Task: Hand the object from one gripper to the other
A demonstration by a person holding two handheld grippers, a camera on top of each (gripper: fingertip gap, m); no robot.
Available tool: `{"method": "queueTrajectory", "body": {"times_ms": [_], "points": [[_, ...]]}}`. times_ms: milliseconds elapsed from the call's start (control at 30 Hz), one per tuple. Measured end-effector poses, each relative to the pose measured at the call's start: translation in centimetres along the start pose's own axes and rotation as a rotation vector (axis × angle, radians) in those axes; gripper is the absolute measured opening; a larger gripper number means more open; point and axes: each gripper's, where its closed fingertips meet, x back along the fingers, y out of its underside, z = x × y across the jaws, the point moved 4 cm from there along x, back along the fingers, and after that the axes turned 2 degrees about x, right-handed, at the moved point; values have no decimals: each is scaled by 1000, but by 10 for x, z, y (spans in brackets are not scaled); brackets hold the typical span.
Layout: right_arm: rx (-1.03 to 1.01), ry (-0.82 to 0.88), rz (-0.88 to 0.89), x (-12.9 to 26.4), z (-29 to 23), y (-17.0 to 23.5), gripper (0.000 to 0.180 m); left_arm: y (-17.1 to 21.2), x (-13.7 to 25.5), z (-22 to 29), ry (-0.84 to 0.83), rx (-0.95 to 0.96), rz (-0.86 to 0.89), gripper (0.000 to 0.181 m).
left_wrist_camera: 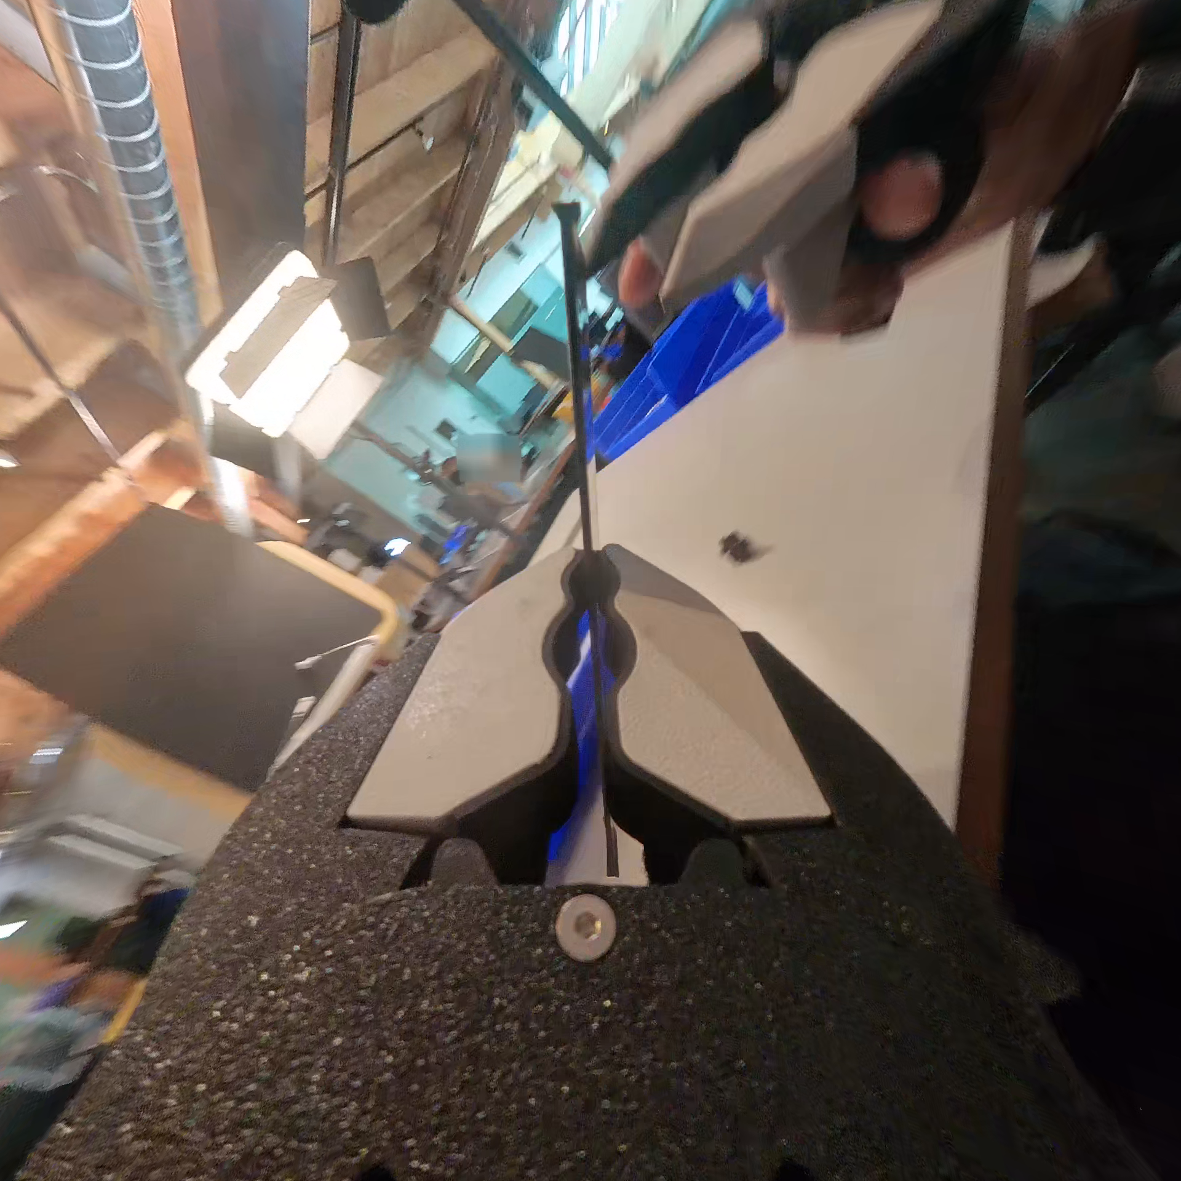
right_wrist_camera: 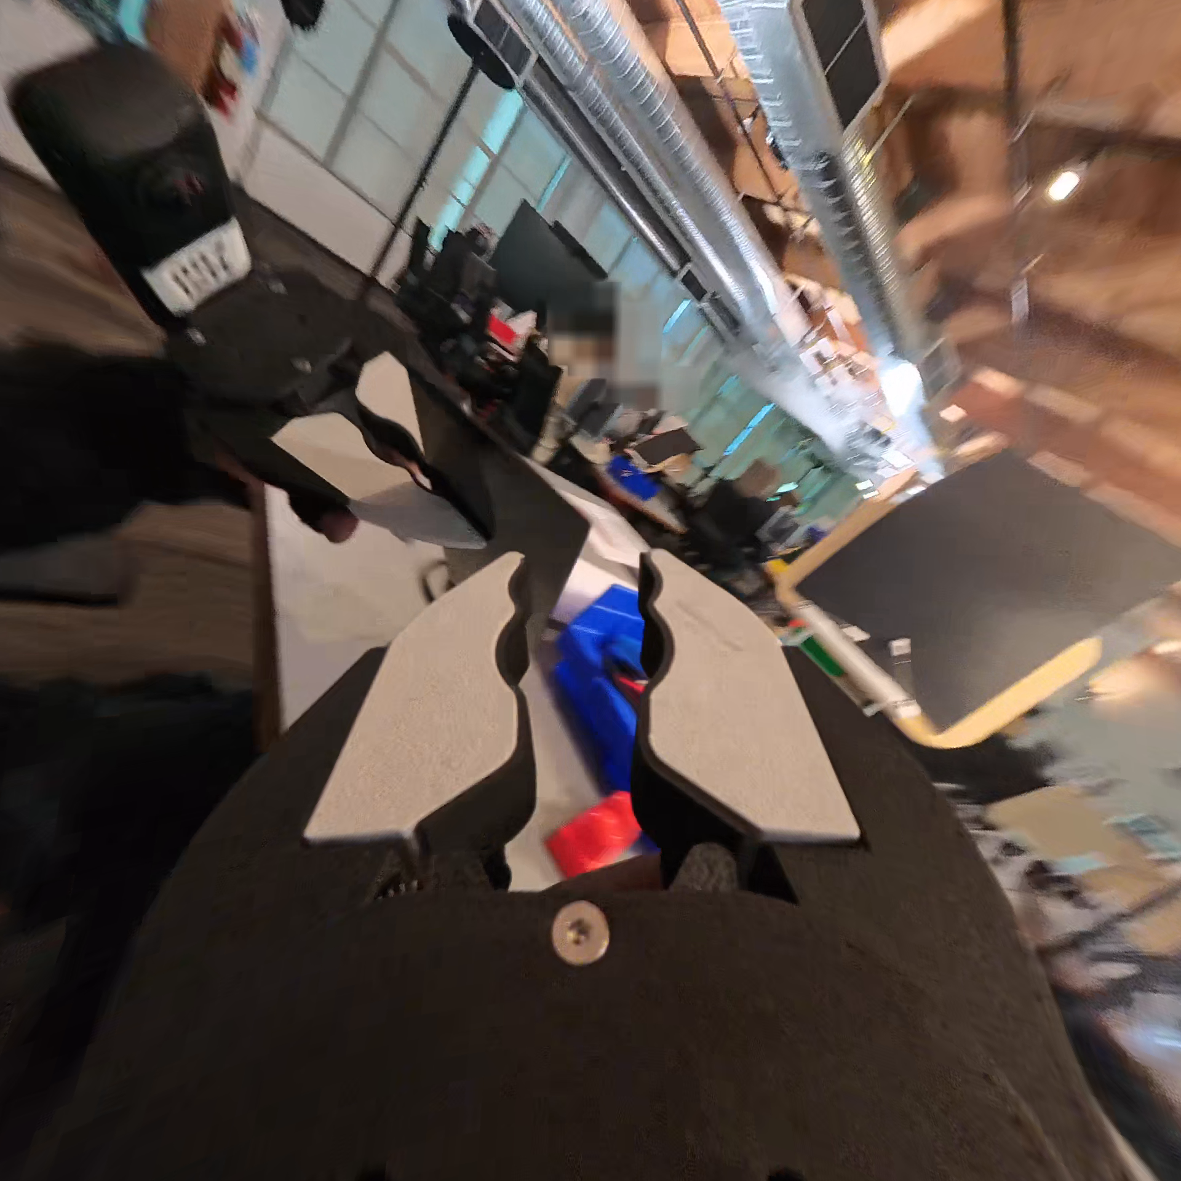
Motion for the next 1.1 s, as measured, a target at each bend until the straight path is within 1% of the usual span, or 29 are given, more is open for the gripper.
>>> {"method": "queueTrajectory", "body": {"times_ms": [100, 200, 333, 367, 400, 467, 533, 567, 633, 733, 800, 867, 967, 1033, 1100], "points": [[294, 38, -93, -1, -12, 1, 39, 8, 1, 3, -49, -251, -112, 1], [500, 8, -201, -9, -29, 12, 46, 7, 1, 8, -47, -384, -162, 2], [643, -18, -256, -23, -49, 21, 33, 6, -3, 18, -23, -509, -213, 2], [675, -6, -269, -26, -50, 23, 15, 5, -5, 20, -17, -528, -215, 2], [702, 0, -287, -28, -50, 27, 3, 3, -6, 22, -14, -532, -214, 2], [700, 27, -296, -30, -46, 31, 0, 1, -7, 15, -81, -485, -199, 8], [656, 78, -259, -28, -36, 29, 1, -8, -4, 8, -105, -360, -105, 18], [628, 117, -232, -25, -29, 27, 0, -15, 0, 3, -124, -281, -37, 23], [540, 186, -152, -20, -16, 21, 0, -32, 10, -10, -167, -93, 132, 27], [298, 208, 13, -9, -2, 9, 0, -46, 29, -34, -218, 242, 407, 32], [69, 180, 149, -2, 6, 1, 1, -38, 35, -51, -231, 490, 509, 36], [-181, 137, 303, 5, 13, -6, 1, -24, 35, -61, -184, 749, 571, 41], [-496, 60, 512, 9, 18, -10, 0, -11, 26, -62, -50, 1101, 702, 46], [-678, -12, 627, 7, 14, -11, 0, -13, 17, -54, 48, 1255, 805, 46], [-816, -80, 703, 0, 6, -11, 1, -21, 8, -43, 144, 1346, 887, 48]]}}
